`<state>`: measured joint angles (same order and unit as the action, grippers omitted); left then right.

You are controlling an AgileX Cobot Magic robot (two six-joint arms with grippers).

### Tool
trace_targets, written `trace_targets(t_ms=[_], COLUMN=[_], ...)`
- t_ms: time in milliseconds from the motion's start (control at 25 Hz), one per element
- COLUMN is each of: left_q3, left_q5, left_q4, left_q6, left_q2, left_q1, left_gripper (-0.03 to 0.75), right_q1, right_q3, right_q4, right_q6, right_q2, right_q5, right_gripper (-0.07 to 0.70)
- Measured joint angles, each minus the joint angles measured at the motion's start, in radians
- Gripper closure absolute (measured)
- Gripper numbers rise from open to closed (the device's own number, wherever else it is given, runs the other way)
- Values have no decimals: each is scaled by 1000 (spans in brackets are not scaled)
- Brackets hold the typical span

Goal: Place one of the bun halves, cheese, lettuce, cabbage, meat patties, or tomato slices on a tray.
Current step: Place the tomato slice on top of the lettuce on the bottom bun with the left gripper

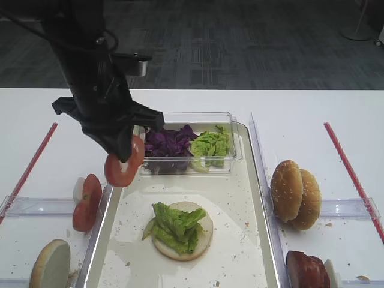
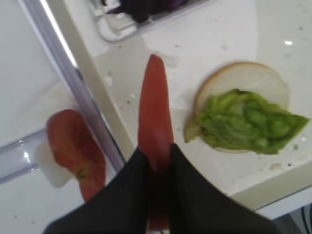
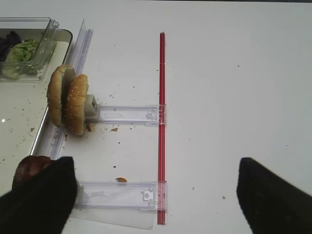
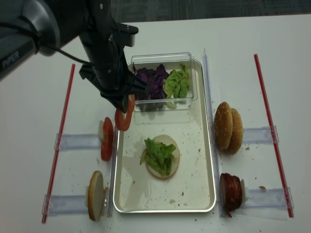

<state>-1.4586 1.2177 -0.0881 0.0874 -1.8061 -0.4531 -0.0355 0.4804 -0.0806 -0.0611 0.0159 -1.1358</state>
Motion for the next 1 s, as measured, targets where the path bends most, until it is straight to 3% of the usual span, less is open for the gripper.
trace_targets(t_ms=[680, 1000], left_q3=[0, 0], left_q5=[3, 3], left_q4=[-464, -550], left_q6=[-303, -353], left_q2=[87, 87], left_q1=[0, 0], left_gripper=[671, 671], right_q1=[0, 0], right_q3=[0, 0], right_q4=[0, 0], right_q6=[0, 2], right_q2=[0, 0], right_q5=[0, 0], right_gripper=[-46, -46])
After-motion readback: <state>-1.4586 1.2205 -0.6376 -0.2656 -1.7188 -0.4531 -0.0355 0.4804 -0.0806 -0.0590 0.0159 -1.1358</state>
